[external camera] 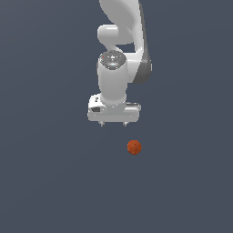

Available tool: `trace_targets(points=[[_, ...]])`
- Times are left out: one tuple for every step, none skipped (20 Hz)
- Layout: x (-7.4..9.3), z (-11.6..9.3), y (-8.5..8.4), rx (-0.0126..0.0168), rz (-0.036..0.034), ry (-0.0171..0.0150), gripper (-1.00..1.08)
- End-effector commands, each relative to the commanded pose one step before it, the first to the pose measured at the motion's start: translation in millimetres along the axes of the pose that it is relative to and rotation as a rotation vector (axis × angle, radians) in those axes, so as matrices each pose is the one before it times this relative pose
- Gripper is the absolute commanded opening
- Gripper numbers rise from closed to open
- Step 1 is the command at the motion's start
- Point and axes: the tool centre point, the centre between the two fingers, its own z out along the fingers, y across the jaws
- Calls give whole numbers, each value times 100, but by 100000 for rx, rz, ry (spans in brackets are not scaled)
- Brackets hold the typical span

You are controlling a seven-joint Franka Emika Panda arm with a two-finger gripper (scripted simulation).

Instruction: Pick up the object and move it to a goal position.

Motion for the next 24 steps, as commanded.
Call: trace_targets(points=[[0,0,1,0,0,0,100],[-10,35,7,-63,-78,-65,100],[-39,78,67,-137,-175,-148,100],[-62,140,93,-246,-328,-265,100],[-84,183,126,-327,-467,-351,100],[-101,208,149,-380,-601,-408,100],[-109,200,160,-381,-693,-408,100],[-92,147,133,-296,-640,-315,100],[-68,92,95,-201,-532,-211,100],[-44,46,61,-116,-392,-119,100],[-26,14,38,-52,-248,-50,100],[-9,-4,14,-10,-119,-6,100],[8,0,-13,0,0,0,100],[11,-25,-17,53,133,57,100],[23,-7,-29,44,261,39,100],[30,6,-43,41,375,28,100],[36,20,-53,37,491,17,100],[42,32,-62,35,613,8,100],[48,44,-71,34,733,0,100],[54,54,-83,34,839,-5,100],[60,61,-91,37,946,-8,100],[65,65,-103,43,1039,-5,100],[72,68,-117,54,1150,2,100],[78,71,-132,64,1264,7,100]])
